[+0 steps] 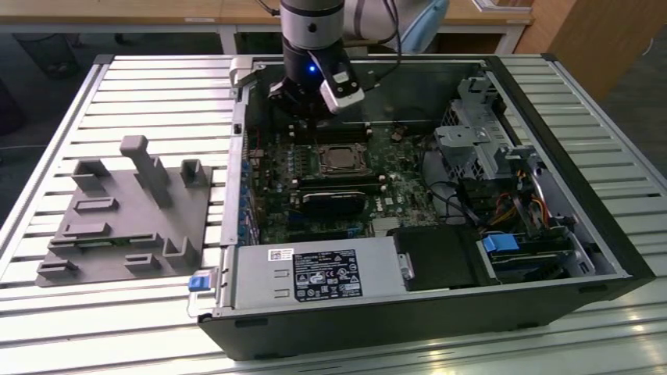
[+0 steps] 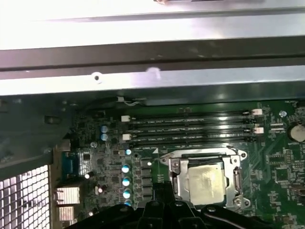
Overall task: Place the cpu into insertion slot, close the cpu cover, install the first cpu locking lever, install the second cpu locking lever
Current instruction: 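Install the first cpu locking lever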
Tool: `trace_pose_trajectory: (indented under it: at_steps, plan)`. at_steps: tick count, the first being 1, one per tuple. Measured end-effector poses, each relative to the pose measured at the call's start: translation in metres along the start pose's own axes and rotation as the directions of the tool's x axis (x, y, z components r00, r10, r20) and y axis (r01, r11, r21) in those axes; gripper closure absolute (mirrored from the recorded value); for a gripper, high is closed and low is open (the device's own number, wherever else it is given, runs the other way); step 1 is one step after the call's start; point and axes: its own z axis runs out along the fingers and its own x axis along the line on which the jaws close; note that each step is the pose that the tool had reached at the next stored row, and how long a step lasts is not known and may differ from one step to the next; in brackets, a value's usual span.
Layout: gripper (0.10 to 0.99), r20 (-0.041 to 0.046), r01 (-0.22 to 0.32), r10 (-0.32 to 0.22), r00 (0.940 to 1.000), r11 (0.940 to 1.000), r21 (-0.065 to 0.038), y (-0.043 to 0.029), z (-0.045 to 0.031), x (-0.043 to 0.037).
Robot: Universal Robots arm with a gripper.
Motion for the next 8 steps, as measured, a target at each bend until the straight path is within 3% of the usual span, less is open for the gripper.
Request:
trace_pose_trajectory:
  at_steps: [8]
  plan:
    - [0.98, 0.0014, 0.001, -0.001, 1.0, 1.0, -0.001, 0.0059, 0.0035, 0.0107]
